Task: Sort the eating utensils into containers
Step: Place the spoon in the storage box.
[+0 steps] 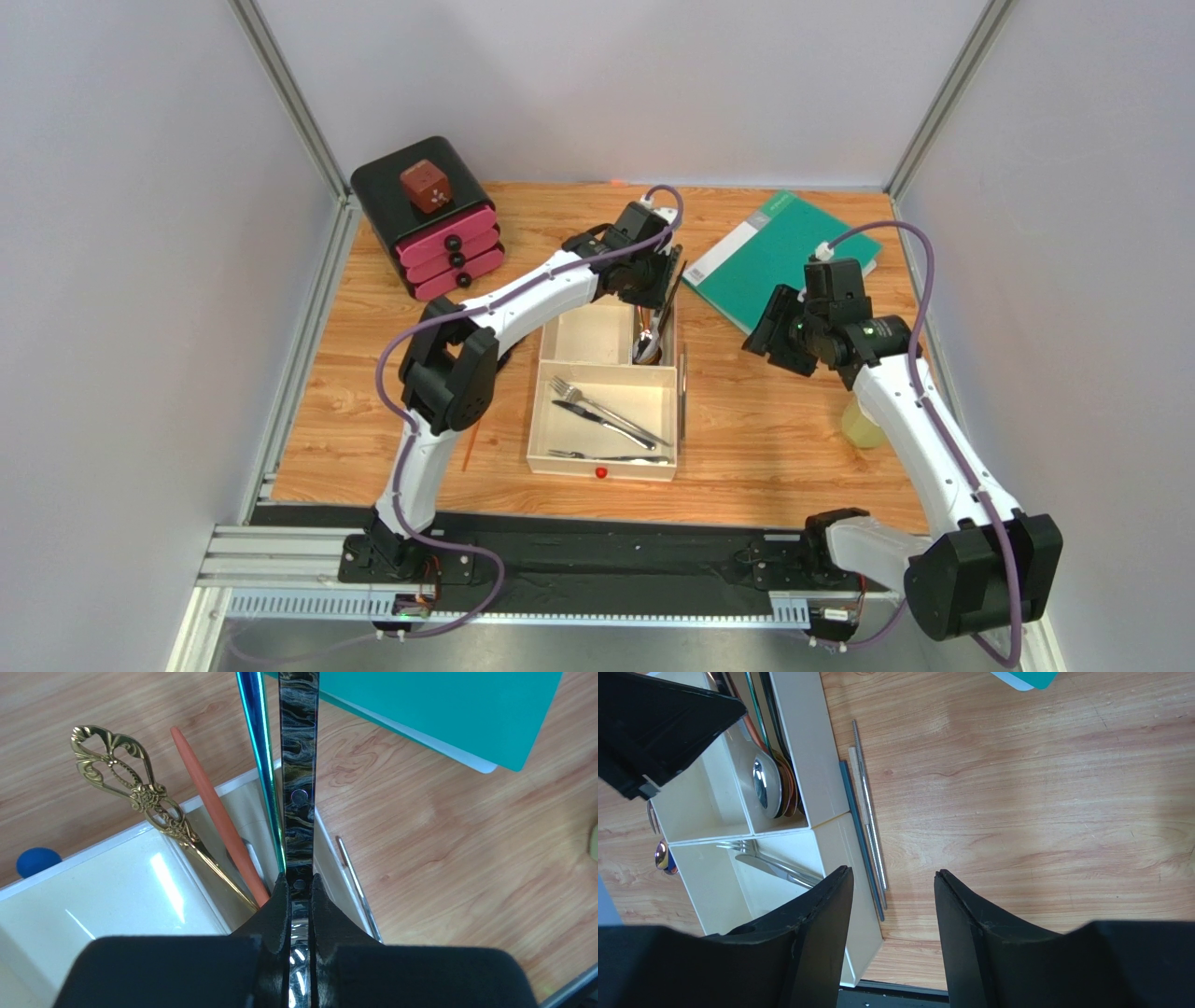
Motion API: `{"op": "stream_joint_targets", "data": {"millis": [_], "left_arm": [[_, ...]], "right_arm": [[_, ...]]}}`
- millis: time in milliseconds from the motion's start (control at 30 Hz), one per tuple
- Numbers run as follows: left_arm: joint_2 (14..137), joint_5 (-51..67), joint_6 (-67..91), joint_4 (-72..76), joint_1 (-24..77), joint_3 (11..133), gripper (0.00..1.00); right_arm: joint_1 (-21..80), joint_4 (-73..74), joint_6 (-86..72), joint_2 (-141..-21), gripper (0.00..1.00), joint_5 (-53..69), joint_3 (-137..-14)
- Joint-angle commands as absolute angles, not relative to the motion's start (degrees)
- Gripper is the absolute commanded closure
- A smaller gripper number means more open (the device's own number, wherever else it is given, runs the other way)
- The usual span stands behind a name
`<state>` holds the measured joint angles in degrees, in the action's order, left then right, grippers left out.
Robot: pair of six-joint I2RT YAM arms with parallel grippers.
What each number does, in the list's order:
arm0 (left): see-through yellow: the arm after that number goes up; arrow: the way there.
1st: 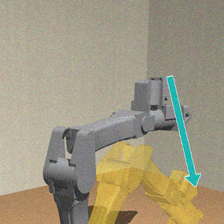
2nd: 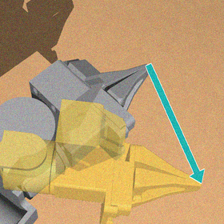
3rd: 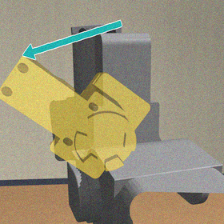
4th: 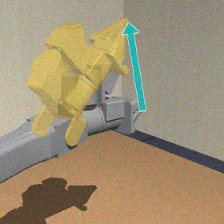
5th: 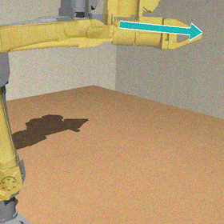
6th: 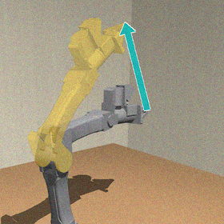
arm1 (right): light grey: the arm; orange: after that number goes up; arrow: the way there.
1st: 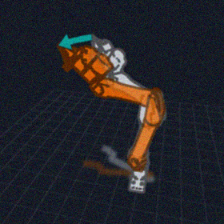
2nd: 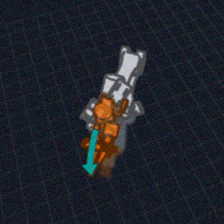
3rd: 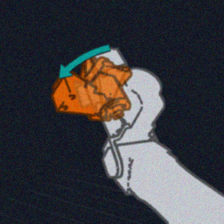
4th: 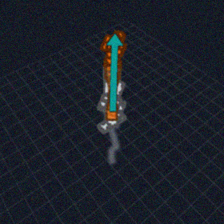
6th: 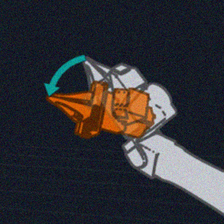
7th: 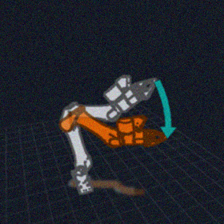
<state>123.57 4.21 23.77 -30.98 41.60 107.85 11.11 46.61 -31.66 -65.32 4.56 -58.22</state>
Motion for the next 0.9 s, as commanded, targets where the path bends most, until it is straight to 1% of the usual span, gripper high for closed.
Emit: {"op": "stream_joint_targets", "data": {"millis": [0,133,300,600,700,733,767,867], "left_arm": [[124.1,3.61,24.17,-29.62,41.48,109.69,1.0],[123.4,3.25,24.08,-29.79,41.66,107.76,1.0],[123.4,5.54,23.73,-30.94,41.66,108.1,1.0],[122.08,5.01,22.33,-31.38,41.75,107.58,0.92],[121.56,5.1,22.15,-31.64,41.75,107.49,0.87],[121.12,5.1,22.15,-31.64,41.75,107.4,0.81],[120.94,4.84,22.24,-31.99,41.75,107.4,0.78],[119.71,4.75,22.06,-32.26,41.75,107.75,0.76]], "right_arm": [[10.55,46.67,-31.11,-63.1,0.49,4.83,-58.54],[10.46,46.14,-31.46,-63.81,0.49,5.53,-58.27],[10.46,45.26,-31.82,-64.42,0.49,6.15,-58.1],[10.46,44.74,-32.17,-64.86,0.49,6.5,-57.66],[10.46,44.65,-32.34,-65.39,0.49,6.59,-57.92],[10.46,44.56,-32.43,-65.48,0.49,6.59,-58.01],[10.55,44.47,-32.52,-65.65,0.49,6.68,-58.01],[10.46,44.21,-33.05,-66.27,0.49,6.77,-57.92]]}}
